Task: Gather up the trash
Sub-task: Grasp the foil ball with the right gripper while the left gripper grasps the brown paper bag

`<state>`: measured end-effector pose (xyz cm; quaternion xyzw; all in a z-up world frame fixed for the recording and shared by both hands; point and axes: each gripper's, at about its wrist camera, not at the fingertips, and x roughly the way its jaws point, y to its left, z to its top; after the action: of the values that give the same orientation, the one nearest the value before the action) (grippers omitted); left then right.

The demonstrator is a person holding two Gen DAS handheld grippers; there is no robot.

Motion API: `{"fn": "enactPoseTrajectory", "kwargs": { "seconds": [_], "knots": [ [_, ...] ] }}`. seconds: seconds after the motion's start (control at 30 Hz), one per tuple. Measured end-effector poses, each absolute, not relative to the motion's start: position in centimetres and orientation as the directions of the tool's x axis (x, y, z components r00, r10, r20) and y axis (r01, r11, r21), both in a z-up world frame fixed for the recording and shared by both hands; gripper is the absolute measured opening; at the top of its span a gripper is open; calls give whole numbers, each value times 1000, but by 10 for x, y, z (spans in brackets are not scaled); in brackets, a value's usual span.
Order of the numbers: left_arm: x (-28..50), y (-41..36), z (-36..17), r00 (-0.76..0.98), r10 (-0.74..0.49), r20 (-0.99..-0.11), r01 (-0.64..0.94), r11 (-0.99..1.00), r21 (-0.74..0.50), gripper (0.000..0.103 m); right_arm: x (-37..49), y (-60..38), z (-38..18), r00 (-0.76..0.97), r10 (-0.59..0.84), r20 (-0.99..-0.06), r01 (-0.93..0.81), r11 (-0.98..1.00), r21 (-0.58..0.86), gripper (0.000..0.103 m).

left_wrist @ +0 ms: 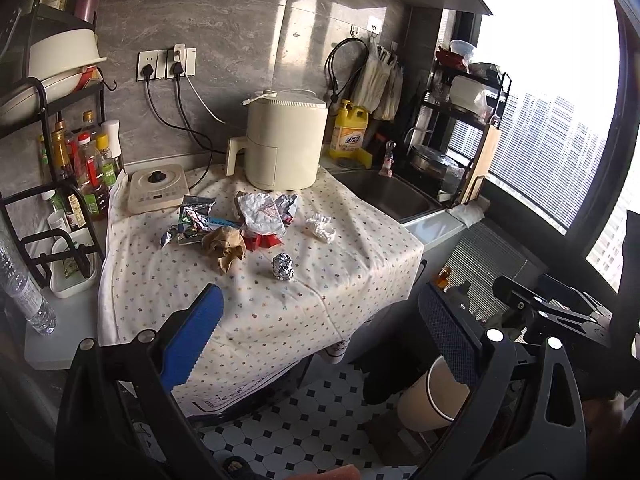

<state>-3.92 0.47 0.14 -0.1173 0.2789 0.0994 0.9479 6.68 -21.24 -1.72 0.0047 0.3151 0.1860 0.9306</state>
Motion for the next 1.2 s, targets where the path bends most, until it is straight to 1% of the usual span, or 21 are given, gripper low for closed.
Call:
{"fn": "enactPoseTrajectory", "kwargs": {
  "seconds": [0.2,0.47,0.63,0.77,0.83,0.93,1.0,1.07,1.1,1.13,1.2],
  "knots": [
    [-36,29,-11,786,179,-592,-334,929,-162,97,82,-191,-37,690,335,-641,-330,935,134,95],
    [-21,71,-44,736,193,-649,-410,890,-199,97,105,-145,-65,609,382,-695,-417,900,128,95],
    [10,95,-65,719,201,-665,-430,881,-198,97,135,-119,-84,581,388,-715,-430,893,135,95],
    [40,118,-81,712,188,-677,-443,868,-224,97,166,-86,-104,534,420,-734,-491,861,135,95],
    [54,129,-91,708,185,-681,-453,859,-238,97,184,-70,-115,501,436,-748,-518,843,145,95],
    [78,145,-107,696,166,-698,-468,842,-267,97,212,-48,-132,428,478,-767,-550,811,199,95],
    [93,154,-117,697,152,-701,-465,840,-280,97,226,-32,-142,406,478,-779,-572,798,191,95],
    [107,162,-125,694,145,-705,-465,838,-285,96,240,-16,-154,369,486,-793,-594,779,201,90],
    [114,167,-130,688,144,-711,-470,835,-286,92,246,-9,-161,343,488,-803,-602,770,211,84],
    [122,173,-135,680,136,-720,-475,831,-291,85,253,-1,-167,317,492,-811,-611,760,222,79],
    [137,182,-145,668,120,-734,-478,826,-300,78,263,13,-179,273,503,-820,-628,739,244,73]
  ]
}}
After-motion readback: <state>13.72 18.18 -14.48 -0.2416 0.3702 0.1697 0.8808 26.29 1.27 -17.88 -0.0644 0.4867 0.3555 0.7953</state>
